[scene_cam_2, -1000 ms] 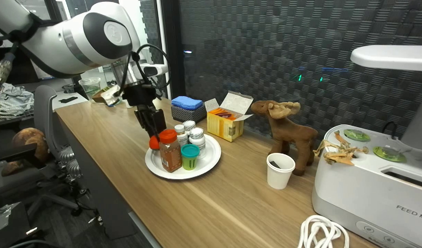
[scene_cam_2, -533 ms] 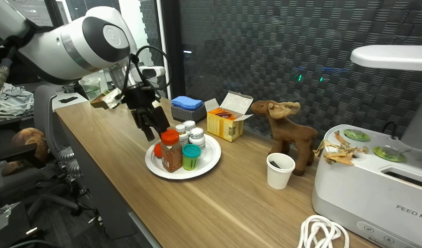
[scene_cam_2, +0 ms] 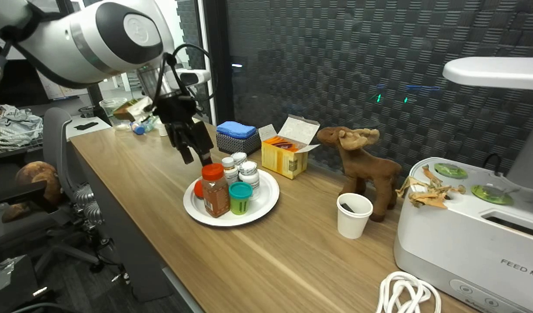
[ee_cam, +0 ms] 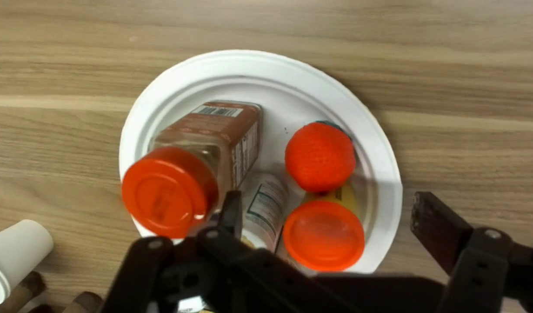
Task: Put the containers and strawberry toy on the white plate
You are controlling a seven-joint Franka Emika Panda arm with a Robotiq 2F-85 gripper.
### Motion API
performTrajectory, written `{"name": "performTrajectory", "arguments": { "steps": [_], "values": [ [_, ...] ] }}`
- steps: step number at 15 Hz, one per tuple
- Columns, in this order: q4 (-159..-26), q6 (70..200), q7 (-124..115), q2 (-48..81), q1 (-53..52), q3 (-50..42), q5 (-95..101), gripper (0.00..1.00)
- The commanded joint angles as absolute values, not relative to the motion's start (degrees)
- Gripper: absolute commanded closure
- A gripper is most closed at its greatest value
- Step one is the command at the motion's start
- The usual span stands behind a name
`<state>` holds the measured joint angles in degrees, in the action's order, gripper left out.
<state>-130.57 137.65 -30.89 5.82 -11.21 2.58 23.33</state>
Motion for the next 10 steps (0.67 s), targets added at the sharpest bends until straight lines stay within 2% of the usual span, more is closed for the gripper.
{"name": "performTrajectory", "arguments": {
  "steps": [1,8,10],
  "values": [
    [-124.38,129.27,-21.6,2.68,-8.93,3.8,11.78,0.0],
    [-101.93,96.29,-13.46,6.17,-3.42,0.84,4.92,0.0],
    [-98.85,92.19,-11.95,5.46,-2.56,0.67,4.6,0.0]
  ]
}}
